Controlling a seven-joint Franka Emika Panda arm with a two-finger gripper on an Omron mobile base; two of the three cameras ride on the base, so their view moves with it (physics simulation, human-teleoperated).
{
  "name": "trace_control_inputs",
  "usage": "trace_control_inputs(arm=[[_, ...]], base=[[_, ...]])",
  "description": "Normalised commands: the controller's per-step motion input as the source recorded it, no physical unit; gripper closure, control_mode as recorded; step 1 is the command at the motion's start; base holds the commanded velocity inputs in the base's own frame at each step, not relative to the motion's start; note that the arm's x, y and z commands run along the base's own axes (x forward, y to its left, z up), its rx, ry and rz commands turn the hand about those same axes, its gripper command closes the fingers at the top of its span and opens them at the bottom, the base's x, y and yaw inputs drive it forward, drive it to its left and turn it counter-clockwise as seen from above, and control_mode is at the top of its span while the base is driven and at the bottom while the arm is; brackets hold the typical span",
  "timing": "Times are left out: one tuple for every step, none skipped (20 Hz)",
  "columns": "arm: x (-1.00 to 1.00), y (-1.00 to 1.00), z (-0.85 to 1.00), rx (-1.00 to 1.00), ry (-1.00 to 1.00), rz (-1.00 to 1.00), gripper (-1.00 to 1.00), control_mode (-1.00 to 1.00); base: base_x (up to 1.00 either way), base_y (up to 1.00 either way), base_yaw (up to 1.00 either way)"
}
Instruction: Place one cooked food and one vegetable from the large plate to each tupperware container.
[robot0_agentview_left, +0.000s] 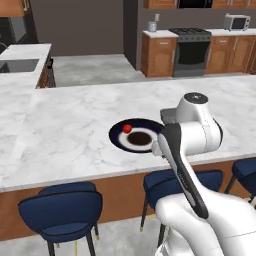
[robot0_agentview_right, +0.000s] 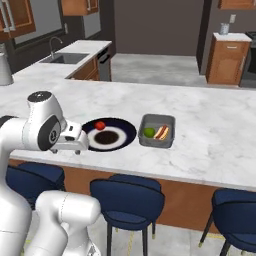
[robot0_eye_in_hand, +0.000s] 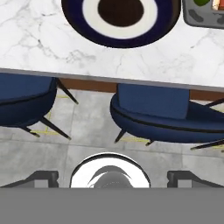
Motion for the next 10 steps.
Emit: trace_control_inputs(arm=[[0.0,0.0,0.0,0.0,0.0,0.0,-1.0,1.0],[0.0,0.0,0.0,0.0,0.0,0.0,-1.0,1.0],[0.0,0.0,0.0,0.0,0.0,0.0,-1.0,1.0],[0.0,0.0,0.0,0.0,0.0,0.0,-1.0,1.0],[0.0,0.0,0.0,0.0,0.0,0.0,-1.0,1.0],[0.0,0.0,0.0,0.0,0.0,0.0,-1.0,1.0],[0.0,0.0,0.0,0.0,0.0,0.0,-1.0,1.0],[0.0,0.0,0.0,0.0,0.0,0.0,-1.0,1.0],[0.0,0.0,0.0,0.0,0.0,0.0,-1.0,1.0],[0.0,0.0,0.0,0.0,0.0,0.0,-1.0,1.0]], base=[[0.56,0.36,0.0],[0.6,0.11,0.0],[0.58,0.06,0.0],[0.6,0.1,0.0],[0.63,0.09,0.0],[0.7,0.11,0.0],[0.71,0.19,0.0],[0.69,0.21,0.0],[0.64,0.17,0.0],[0.6,0.18,0.0]])
